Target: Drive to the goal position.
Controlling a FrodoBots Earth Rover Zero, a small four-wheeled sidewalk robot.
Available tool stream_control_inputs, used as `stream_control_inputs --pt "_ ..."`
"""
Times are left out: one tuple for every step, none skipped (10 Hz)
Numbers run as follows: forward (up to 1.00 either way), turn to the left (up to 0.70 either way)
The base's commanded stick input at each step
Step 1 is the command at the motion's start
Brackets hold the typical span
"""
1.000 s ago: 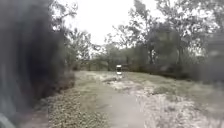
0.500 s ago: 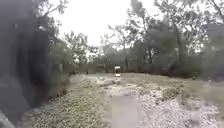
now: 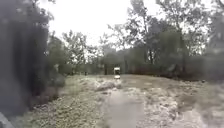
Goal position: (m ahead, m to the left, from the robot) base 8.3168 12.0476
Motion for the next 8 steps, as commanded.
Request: stream_control_inputs --pt "0.70 0.00" --pt "0.70 0.00" --pt "0.70 0.00" --pt "0.70 0.00" --pt "0.70 0.00" --pt "0.70 0.00" --pt "0.70 0.00" --pt "0.70 0.00"
